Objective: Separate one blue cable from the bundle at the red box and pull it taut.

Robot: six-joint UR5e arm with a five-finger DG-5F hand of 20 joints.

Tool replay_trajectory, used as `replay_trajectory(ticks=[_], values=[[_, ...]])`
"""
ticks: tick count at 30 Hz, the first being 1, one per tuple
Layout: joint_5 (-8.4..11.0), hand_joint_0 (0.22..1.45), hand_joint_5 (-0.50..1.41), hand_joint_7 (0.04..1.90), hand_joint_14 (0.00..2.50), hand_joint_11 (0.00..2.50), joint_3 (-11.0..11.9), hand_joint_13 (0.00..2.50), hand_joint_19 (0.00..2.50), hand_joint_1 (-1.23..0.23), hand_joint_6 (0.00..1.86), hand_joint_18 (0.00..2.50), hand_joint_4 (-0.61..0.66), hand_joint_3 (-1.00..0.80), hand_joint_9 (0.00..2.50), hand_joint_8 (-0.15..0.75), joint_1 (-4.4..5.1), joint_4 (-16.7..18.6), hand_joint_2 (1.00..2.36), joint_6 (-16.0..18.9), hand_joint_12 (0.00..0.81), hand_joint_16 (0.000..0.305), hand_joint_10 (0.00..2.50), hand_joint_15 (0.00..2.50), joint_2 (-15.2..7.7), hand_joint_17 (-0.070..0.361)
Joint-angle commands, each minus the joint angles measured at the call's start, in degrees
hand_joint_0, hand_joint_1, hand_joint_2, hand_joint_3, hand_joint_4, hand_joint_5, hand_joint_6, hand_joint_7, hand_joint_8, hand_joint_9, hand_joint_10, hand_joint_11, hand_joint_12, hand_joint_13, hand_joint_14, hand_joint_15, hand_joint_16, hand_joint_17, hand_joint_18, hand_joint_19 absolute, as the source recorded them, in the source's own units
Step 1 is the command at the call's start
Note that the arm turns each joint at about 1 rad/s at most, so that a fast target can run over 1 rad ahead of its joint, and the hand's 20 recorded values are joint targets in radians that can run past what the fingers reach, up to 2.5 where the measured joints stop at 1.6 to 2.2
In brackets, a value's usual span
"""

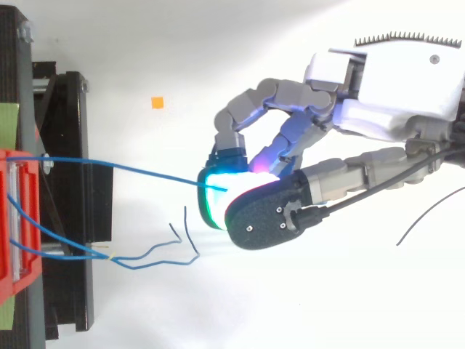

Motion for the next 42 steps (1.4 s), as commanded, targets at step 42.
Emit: replay_trajectory(ticks=[42], values=[[0.19,0.78,-0.21,1.12,0.02,1.33,-0.1,0.86,0.69,-0.72,0.9,0.85,0.02,-0.5,1.06,0.304,0.02,3.1,1.0,-1.0,0.391,0.046,0.02,0.62,0.0,0.105]])
